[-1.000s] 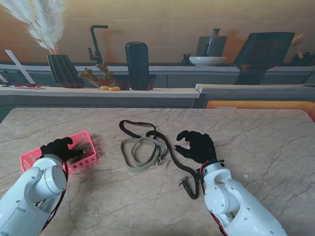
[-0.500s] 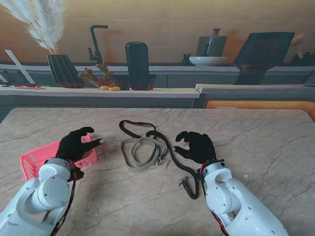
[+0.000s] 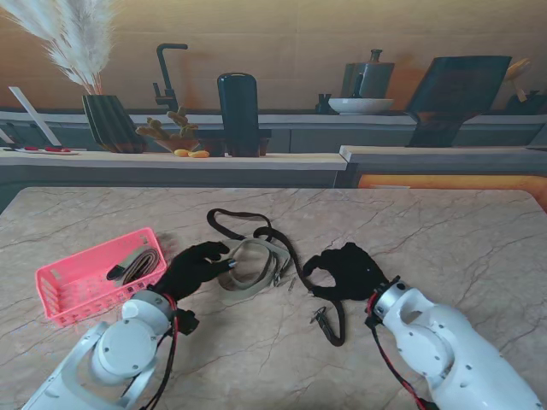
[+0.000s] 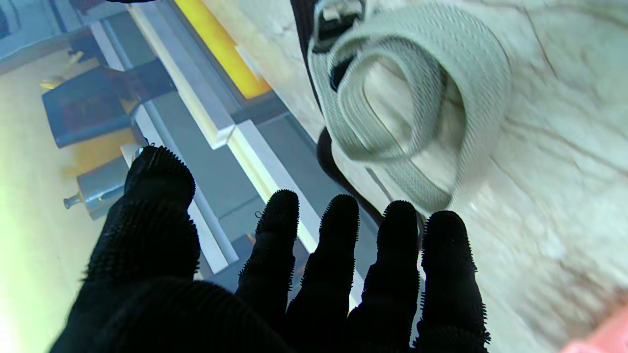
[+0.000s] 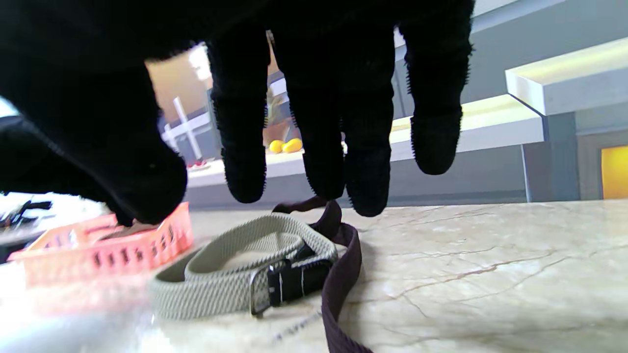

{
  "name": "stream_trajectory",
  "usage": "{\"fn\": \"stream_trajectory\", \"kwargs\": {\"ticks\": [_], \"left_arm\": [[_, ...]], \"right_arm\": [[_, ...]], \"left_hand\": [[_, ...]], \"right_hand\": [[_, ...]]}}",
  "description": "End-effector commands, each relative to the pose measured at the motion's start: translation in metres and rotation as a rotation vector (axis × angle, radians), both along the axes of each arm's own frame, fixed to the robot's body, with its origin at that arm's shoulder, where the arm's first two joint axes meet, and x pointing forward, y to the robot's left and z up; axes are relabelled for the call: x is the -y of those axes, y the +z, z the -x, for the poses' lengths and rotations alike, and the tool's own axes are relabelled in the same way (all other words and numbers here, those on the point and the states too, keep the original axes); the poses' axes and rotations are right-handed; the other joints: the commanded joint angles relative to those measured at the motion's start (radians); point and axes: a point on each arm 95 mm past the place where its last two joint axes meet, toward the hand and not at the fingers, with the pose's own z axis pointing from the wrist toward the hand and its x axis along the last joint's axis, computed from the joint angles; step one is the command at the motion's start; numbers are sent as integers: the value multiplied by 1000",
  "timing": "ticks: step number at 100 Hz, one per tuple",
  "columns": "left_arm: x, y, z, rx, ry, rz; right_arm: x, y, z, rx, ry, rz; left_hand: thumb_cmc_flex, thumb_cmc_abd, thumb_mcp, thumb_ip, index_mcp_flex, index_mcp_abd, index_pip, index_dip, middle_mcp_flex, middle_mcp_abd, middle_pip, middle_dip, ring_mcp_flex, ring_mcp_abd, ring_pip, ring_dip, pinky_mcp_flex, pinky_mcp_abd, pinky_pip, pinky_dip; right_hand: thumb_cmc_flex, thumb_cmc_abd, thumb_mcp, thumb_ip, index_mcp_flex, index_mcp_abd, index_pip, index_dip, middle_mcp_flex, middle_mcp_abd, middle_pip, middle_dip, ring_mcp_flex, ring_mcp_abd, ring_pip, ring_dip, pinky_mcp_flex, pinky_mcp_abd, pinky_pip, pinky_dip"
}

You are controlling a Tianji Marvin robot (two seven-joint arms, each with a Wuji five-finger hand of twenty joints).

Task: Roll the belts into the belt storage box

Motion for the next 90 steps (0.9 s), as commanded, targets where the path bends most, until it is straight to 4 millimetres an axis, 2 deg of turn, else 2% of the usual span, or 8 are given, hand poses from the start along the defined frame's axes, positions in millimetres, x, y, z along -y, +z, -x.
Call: {"fn": "stream_trajectory", "kwargs": {"ticks": [1, 8, 13, 24, 33, 44, 65, 90], "left_arm": [[13, -4, 2, -17, -32, 19], [21, -6, 2, -27, -48, 42], [26, -7, 1, -34, -55, 57], [33, -9, -1, -57, -66, 86], [38, -11, -3, -69, -62, 100], [42, -12, -6, -81, -52, 113], [48, -13, -12, -112, -33, 159], [47, -14, -15, -120, -11, 165]], "right_arm": [[10, 3, 3, -5, 6, 25], [16, 6, 7, -25, 48, 70], [21, 7, 9, -38, 80, 103], [32, 10, 13, -29, 150, 204], [39, 10, 15, -18, 196, 275], [44, 8, 18, -28, 220, 327], [46, 0, 19, 2, 268, 368], [44, -11, 21, -40, 312, 405]], "left_hand": [[12, 44, -24, 17, 19, -28, 13, 12, 21, 8, -2, 7, 10, 12, 12, 2, 2, 15, 27, -5], [16, 47, -26, 17, 25, -26, 12, 13, 26, 9, -3, 7, 12, 13, 12, 2, 2, 15, 27, -6], [17, 49, -28, 16, 29, -24, 11, 13, 27, 10, -4, 7, 14, 14, 12, 1, 2, 15, 27, -6], [21, 58, -32, 16, 32, -25, 6, 12, 30, 10, -6, 7, 17, 15, 13, 1, 5, 18, 27, -7], [23, 60, -36, 16, 37, -25, 5, 13, 34, 10, -6, 8, 20, 17, 14, 2, 6, 19, 27, -7], [27, 62, -40, 17, 41, -26, 5, 14, 40, 9, -5, 9, 24, 16, 17, 3, 11, 25, 30, -7], [35, 76, -44, 18, 41, -25, 6, 17, 43, 10, -2, 12, 26, 17, 22, 6, 11, 19, 34, -5], [40, 83, -52, 18, 47, -25, 11, 21, 51, 13, 3, 15, 32, 20, 29, 8, 15, 24, 40, -2]], "right_hand": [[-25, -34, 34, 28, -28, -31, -18, 20, -24, -15, -31, -9, -33, -23, -39, -19, 6, -23, -33, 27], [-25, -48, 39, 26, -43, -44, -26, 23, -35, -22, -53, -12, -41, -29, -64, -27, 5, -32, -48, 33], [-19, -99, 66, 23, -65, -62, -31, 27, -48, -29, -76, -14, -48, -38, -95, -37, 3, -42, -66, 43], [18, -149, 150, 14, -164, -165, -35, 30, -97, -60, -139, -28, -66, -72, -177, -75, 12, -79, -105, 63], [64, -150, 194, 21, -246, -241, -18, 22, -148, -77, -190, -51, -83, -83, -253, -122, 18, -96, -126, 62], [157, -126, 237, 66, -348, -307, 9, 1, -222, -84, -239, -80, -153, -73, -382, -221, 0, -108, -163, 46], [169, -111, 244, 53, -412, -307, -15, -38, -325, -89, -279, -118, -228, -60, -450, -294, -29, -111, -212, 12], [193, -81, 258, 52, -399, -308, -27, -55, -375, -91, -271, -140, -258, -56, -459, -326, -47, -107, -238, -20]]}}
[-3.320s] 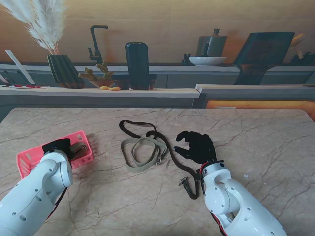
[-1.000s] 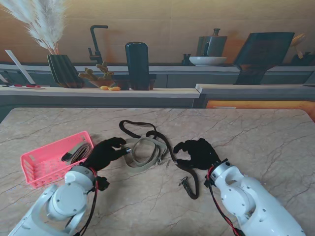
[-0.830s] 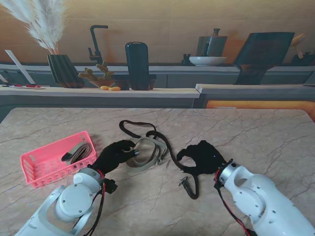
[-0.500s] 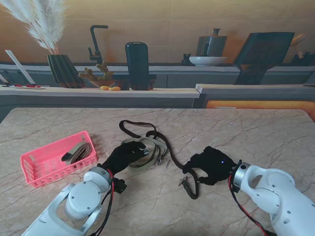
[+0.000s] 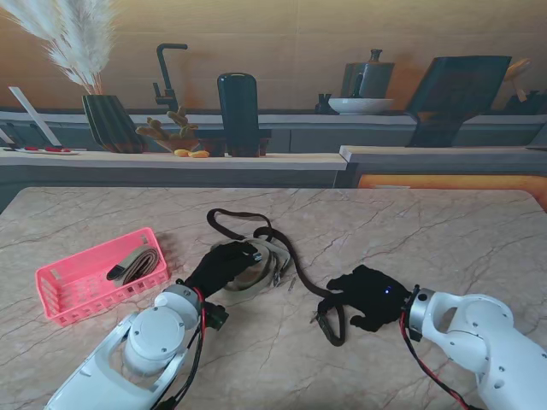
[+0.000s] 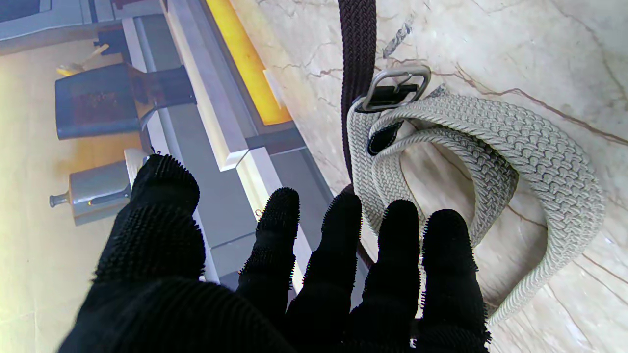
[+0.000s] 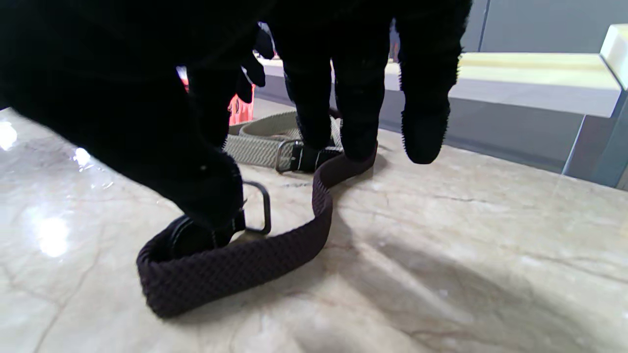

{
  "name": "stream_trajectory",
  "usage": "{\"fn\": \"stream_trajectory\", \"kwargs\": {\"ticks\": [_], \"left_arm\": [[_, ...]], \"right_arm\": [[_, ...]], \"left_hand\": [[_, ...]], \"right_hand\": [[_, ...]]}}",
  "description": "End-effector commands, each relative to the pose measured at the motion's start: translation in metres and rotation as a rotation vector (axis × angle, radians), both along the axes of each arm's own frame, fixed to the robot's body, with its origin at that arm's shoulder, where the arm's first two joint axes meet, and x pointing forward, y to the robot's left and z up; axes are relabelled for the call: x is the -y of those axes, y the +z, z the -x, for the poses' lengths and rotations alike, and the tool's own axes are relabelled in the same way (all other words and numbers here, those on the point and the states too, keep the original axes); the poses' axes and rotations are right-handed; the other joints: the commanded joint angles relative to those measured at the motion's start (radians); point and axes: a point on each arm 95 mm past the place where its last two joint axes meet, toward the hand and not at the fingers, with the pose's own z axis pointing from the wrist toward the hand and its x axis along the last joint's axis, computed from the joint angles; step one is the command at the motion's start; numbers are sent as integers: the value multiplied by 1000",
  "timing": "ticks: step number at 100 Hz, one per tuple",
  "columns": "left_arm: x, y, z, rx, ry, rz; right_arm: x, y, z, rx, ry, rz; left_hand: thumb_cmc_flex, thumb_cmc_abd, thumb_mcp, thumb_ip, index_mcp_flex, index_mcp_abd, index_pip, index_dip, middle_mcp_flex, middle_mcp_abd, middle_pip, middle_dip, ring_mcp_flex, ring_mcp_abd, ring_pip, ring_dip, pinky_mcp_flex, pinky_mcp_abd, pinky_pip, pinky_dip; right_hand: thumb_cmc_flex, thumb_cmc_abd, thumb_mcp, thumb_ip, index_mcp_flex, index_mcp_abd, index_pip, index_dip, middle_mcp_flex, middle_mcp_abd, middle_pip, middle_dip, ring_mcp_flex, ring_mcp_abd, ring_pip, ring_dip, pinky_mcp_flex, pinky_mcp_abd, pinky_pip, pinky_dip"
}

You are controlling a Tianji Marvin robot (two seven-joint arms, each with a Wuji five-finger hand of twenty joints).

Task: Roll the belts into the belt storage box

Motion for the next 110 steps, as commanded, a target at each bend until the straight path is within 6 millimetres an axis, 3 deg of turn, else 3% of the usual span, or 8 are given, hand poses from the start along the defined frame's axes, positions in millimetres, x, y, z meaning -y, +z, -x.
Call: {"fn": "stream_trajectory", "kwargs": {"ticks": [1, 35, 48, 58, 78, 88, 97, 110], "left_arm": [[1, -2, 2, -5, 10, 2], [1, -1, 1, -13, 23, 17], [2, -1, 2, -23, 26, 28], [2, -1, 1, -26, 30, 28], [2, 0, 2, -30, 38, 35], [2, 0, 1, -31, 38, 37], [2, -1, 1, -35, 38, 40], [2, -1, 1, -38, 38, 41]], "right_arm": [[-2, -5, 2, -3, 19, 20], [-5, -18, -4, 7, 69, 48], [-5, -26, -10, 31, 92, 83], [-4, -35, -16, 31, 85, 89], [-6, -46, -26, 22, 79, 84], [-7, -49, -31, 53, 81, 55], [-8, -50, -34, 57, 82, 40], [-10, -48, -38, 62, 102, 45]], "left_hand": [[22, 31, -32, 18, 33, -26, 11, 9, 30, -6, 3, 14, 26, 12, 20, 9, 5, 19, 31, -2], [24, 47, -41, 18, 39, -26, 12, 9, 41, -4, 6, 16, 33, 16, 26, 11, 9, 22, 37, 1], [26, 52, -41, 18, 41, -25, 12, 9, 43, -4, 6, 16, 37, 20, 30, 13, 10, 26, 38, 2], [27, 55, -42, 18, 42, -25, 12, 9, 45, -1, 7, 17, 38, 20, 32, 14, 11, 24, 40, 3], [29, 59, -42, 18, 45, -24, 13, 10, 48, -2, 8, 18, 40, 21, 35, 15, 14, 26, 42, 4], [29, 61, -43, 17, 46, -24, 13, 9, 48, -1, 9, 18, 41, 22, 37, 15, 14, 26, 43, 5], [30, 61, -43, 17, 47, -23, 13, 9, 49, -1, 9, 18, 42, 22, 38, 16, 14, 26, 43, 5], [31, 62, -43, 18, 45, -23, 13, 9, 48, 0, 9, 19, 42, 23, 39, 16, 15, 24, 44, 5]], "right_hand": [[52, 26, 35, 31, -19, -24, -18, -9, -46, -12, -6, -16, -37, 11, -18, -16, -18, -8, -30, -16], [62, 54, 39, 24, -23, -23, -25, -23, -135, -6, 6, -36, -74, 15, -21, -40, -37, -11, -42, -41], [62, 126, -1, -4, -29, -22, -14, -25, -176, -4, 38, -57, -87, 10, -11, -53, -41, -17, -34, -55], [59, 139, -12, -11, -14, -24, 0, -20, -175, -3, 55, -59, -72, 5, 1, -51, -28, -23, -22, -56], [10, 119, -21, -24, 57, -36, 85, 13, -180, 5, 99, -60, -40, -6, 40, -30, 9, -46, 36, -42], [-33, 117, -15, -40, 150, -61, 199, 56, -123, -5, 136, -51, 11, -20, 88, 1, 57, -68, 98, -23], [-7, 116, -61, -115, 170, -85, 318, -28, -82, -16, 151, -43, 29, -29, 114, 18, 66, -76, 134, -27], [6, 117, -113, -137, 248, -65, 397, -101, 3, -22, 159, -33, 53, -32, 126, 21, 76, -69, 155, -32]]}}
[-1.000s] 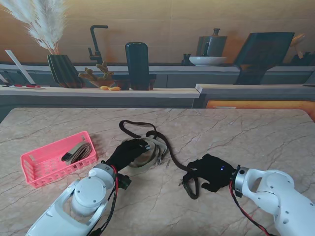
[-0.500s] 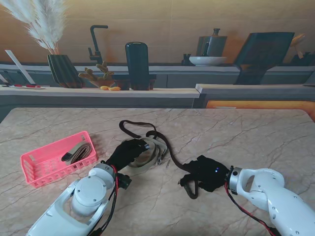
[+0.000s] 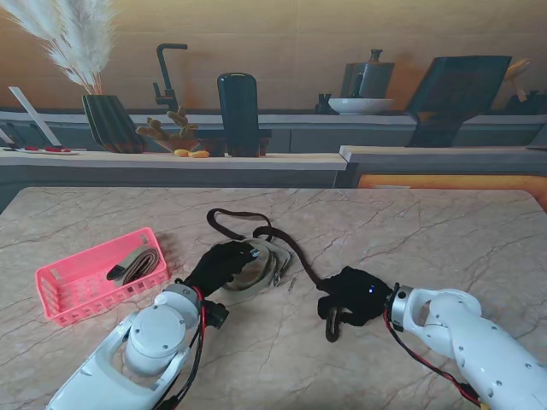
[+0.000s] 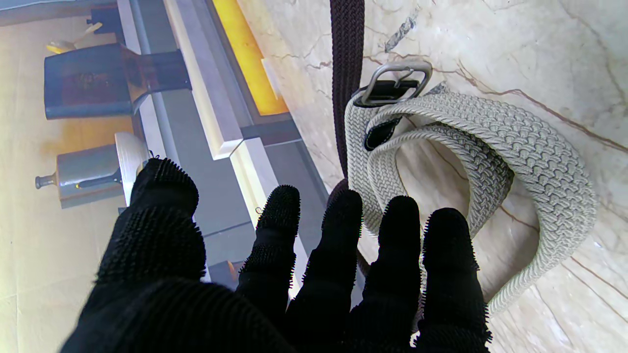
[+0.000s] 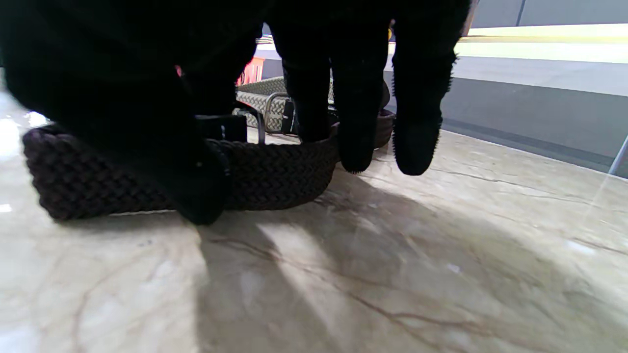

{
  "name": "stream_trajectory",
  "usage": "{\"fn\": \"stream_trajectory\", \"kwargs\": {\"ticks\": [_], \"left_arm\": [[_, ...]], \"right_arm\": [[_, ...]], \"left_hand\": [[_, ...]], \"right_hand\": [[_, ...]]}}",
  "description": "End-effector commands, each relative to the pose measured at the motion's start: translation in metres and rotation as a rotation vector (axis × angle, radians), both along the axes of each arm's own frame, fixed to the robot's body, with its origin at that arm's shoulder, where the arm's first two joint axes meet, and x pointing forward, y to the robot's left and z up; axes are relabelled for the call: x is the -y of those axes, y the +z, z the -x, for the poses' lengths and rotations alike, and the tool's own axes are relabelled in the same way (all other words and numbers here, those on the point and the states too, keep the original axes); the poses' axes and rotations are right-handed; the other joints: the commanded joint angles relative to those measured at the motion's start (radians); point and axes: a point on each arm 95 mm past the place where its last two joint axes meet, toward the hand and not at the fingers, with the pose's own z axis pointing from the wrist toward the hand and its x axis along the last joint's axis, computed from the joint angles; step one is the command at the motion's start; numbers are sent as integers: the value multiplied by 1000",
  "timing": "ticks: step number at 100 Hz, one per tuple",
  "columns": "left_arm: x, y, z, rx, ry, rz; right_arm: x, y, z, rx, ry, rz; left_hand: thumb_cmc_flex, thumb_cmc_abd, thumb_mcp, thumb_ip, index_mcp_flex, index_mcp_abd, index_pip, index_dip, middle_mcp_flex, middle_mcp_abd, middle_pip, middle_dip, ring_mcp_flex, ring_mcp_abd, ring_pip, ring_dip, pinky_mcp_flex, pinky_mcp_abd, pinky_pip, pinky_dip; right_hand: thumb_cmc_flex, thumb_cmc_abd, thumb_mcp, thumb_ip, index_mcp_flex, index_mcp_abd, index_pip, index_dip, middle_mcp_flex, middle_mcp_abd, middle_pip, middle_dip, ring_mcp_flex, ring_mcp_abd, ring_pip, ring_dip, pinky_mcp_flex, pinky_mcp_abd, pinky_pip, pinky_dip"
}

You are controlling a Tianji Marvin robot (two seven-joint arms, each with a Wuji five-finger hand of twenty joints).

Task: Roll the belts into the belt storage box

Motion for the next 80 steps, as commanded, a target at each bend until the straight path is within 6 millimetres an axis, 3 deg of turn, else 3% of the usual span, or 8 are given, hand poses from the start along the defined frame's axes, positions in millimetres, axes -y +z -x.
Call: {"fn": "stream_trajectory", "kwargs": {"ticks": [1, 9, 16, 41, 80], "left_arm": [[2, 0, 2, -8, -1, 10], [2, 0, 2, -7, 2, 9], [1, 0, 2, -6, 4, 7], [-2, 0, 0, 10, 13, -4], [-1, -7, -10, 49, 7, -40]], "right_arm": [[-3, 3, -2, 1, 20, 12], [-4, 5, -3, 2, 34, 15], [-6, 5, -5, -9, 44, 16], [-11, 9, -12, -4, 64, -33], [-32, 43, -20, -31, -102, -320]], "left_hand": [[31, 39, -22, 18, 23, -23, 13, 9, 24, -1, 9, 10, 18, 18, 16, 15, 5, 16, 31, 5], [31, 39, -22, 18, 24, -23, 13, 8, 24, -1, 10, 10, 19, 18, 16, 15, 5, 16, 31, 5], [32, 38, -22, 18, 23, -23, 13, 8, 24, -1, 9, 10, 19, 17, 15, 15, 5, 17, 30, 5], [35, 37, -21, 18, 22, -26, 13, 9, 22, -6, 8, 10, 18, 11, 13, 13, 6, 17, 29, 5], [74, 30, -2, 24, 16, -46, 22, 12, -29, -29, -10, -1, -19, -31, -28, -8, -12, -9, -14, -17]], "right_hand": [[22, 43, -44, -49, 91, -13, 113, -32, 48, -10, 17, 20, 32, -15, 15, 10, 9, -7, 38, 9], [25, 53, -57, -48, 273, 28, 145, -81, 140, -22, 20, 24, 52, -18, 17, 9, 9, 9, 42, 3], [24, 51, -56, -50, 333, 65, 139, -126, 195, -26, 6, 21, 59, -16, 12, 5, 3, 21, 39, -2], [-12, 137, -110, -37, 386, 130, 127, -158, 294, -43, -18, 32, 93, -25, -1, 6, -7, 45, 18, -11], [-32, 140, -95, -30, 415, 121, 138, -138, 324, -26, -15, 51, 103, -13, -1, 17, -31, 74, 5, -13]]}}
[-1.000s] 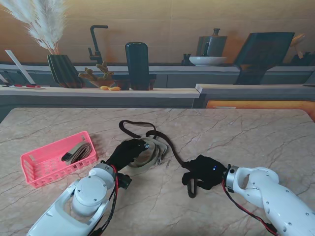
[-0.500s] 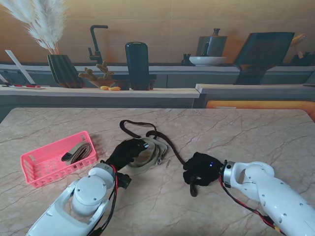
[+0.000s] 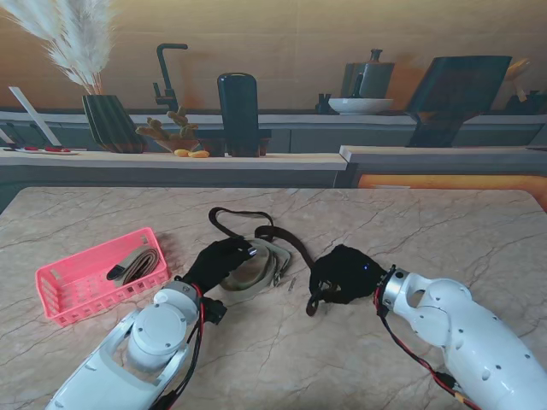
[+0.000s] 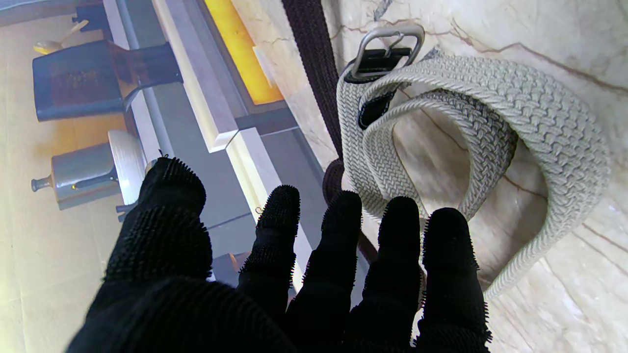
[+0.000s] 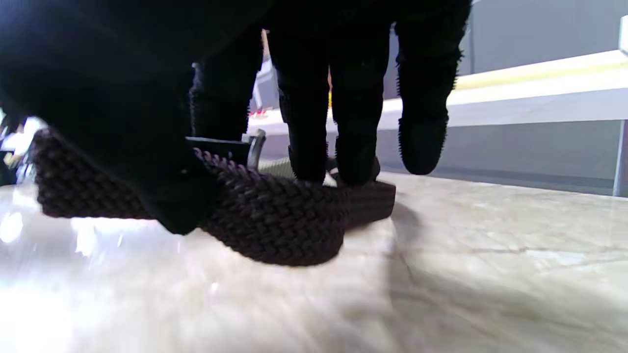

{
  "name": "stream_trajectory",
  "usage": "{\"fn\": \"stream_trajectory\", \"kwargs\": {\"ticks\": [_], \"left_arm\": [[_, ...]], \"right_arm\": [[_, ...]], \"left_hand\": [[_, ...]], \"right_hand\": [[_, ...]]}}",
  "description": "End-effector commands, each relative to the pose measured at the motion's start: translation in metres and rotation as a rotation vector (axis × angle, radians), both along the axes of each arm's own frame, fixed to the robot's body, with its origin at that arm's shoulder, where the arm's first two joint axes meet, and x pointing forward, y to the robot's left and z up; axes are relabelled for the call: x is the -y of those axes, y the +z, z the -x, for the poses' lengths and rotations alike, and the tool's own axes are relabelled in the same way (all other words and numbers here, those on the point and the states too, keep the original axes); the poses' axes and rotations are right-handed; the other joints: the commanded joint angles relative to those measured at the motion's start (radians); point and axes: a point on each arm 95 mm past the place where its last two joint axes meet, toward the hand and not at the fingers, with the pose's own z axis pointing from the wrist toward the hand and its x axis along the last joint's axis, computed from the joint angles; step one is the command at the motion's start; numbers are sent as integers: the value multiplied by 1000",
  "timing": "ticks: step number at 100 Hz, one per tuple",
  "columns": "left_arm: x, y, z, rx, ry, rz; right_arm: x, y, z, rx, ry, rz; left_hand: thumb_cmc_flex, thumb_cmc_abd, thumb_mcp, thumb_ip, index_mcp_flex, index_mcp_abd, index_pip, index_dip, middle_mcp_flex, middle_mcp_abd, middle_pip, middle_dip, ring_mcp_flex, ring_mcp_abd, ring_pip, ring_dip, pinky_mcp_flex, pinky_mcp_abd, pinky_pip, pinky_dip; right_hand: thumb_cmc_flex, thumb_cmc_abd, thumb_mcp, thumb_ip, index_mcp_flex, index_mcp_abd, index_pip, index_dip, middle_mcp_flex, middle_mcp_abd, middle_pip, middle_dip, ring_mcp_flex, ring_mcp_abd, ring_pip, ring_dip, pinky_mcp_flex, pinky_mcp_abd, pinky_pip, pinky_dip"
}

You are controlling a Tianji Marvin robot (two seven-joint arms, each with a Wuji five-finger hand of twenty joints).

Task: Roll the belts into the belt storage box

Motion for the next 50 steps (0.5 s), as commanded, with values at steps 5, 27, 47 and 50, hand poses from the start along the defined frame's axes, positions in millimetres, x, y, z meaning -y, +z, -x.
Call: {"fn": "stream_trajectory", "kwargs": {"ticks": [5, 27, 47, 50], "left_arm": [[5, -3, 1, -1, -16, 15], [12, -6, 3, -21, -161, -50], [21, -5, 3, -26, -254, -78], [22, -5, 2, -22, -271, -85]], "right_arm": [[-15, 15, 0, 16, -24, -68], [-26, 33, 0, -39, -36, -83], [-34, 45, -4, -90, 2, -48], [-35, 47, -5, -100, 6, -46]], "left_hand": [[22, 23, -3, 23, 15, -47, 24, 12, -14, -29, -10, -2, -20, -29, -20, -11, -19, 2, -21, -21], [-41, -8, -30, 18, 32, -26, 29, 16, 36, -28, 3, 4, 30, -8, 2, 2, -13, 17, -11, -18], [-83, -47, -36, 18, 36, -17, 33, 28, 53, -30, 4, 11, 49, -2, 12, 14, -10, 22, -6, -16], [-89, -48, -36, 18, 33, -17, 33, 29, 54, -30, 6, 12, 52, -3, 14, 16, -9, 18, -4, -15]], "right_hand": [[-13, 144, 7, -11, 133, 4, 155, 56, 18, 12, -10, 13, 1, -5, -13, 14, -22, 28, -7, -12], [12, 176, -24, 18, 123, 6, 120, 192, 14, 28, -53, 34, -19, 4, -36, 23, -45, 38, -30, -3], [27, 208, -53, 40, 111, -6, 73, 333, 12, 33, -100, 40, -28, 8, -60, 24, -55, 46, -60, 12], [29, 205, -54, 42, 112, -4, 74, 342, 13, 34, -101, 40, -28, 10, -61, 24, -57, 47, -62, 13]]}}
